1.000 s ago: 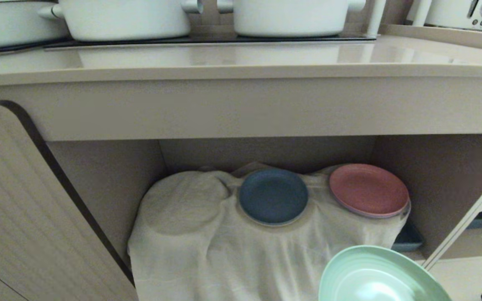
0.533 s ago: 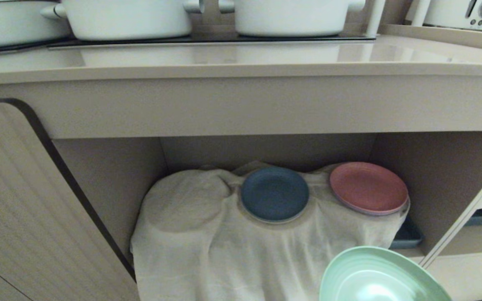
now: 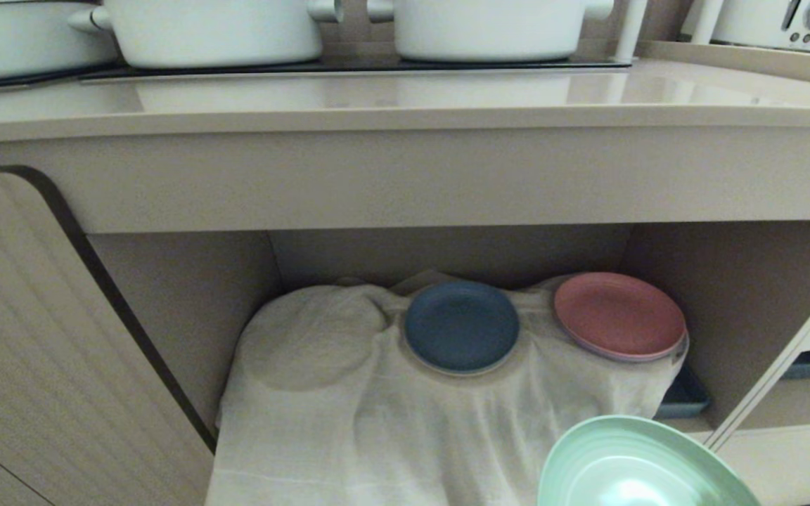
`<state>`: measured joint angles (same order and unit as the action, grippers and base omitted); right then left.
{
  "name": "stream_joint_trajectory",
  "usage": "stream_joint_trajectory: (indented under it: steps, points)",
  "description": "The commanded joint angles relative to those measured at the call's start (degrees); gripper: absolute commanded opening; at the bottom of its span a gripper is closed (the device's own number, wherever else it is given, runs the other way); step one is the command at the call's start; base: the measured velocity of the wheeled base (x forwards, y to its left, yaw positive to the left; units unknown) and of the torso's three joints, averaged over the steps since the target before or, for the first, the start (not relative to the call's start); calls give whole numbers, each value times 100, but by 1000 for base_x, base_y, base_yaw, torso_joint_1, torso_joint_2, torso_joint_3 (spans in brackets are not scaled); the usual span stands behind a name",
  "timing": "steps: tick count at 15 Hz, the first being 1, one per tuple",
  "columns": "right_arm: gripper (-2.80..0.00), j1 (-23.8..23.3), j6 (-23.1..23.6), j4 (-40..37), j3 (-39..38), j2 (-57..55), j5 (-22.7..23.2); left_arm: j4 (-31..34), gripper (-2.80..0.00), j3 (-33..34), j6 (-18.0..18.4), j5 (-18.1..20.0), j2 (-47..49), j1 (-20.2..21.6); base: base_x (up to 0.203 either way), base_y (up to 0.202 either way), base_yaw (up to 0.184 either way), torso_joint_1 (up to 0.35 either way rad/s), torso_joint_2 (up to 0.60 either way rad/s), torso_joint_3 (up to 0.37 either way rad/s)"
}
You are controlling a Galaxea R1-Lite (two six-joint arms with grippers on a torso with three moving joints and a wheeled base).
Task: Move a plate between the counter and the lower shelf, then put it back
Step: Put the plate
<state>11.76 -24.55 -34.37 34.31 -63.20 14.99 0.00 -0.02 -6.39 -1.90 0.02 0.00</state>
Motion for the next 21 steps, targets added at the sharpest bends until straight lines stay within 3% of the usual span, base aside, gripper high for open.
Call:
stream_joint_trajectory:
  steps: [1, 5, 9, 21]
  points:
    - [-280, 1, -23, -18, -33, 0, 15, 0, -280, 2, -3, -4, -2, 0, 0, 0, 0, 0, 0, 0]
    - [-280, 1, -21, -9, 5, 0, 251, 0, -280, 2, -3, -4, -2, 0, 0, 0, 0, 0, 0, 0]
    - [-280, 1, -234, 44, 32, -35, 258, 0, -280, 2, -11, -4, -2, 0, 0, 0, 0, 0, 0, 0]
    - [-280, 1, -217, 53, 75, -61, 364, 0, -280, 2, -3, -4, -2, 0, 0, 0, 0, 0, 0, 0]
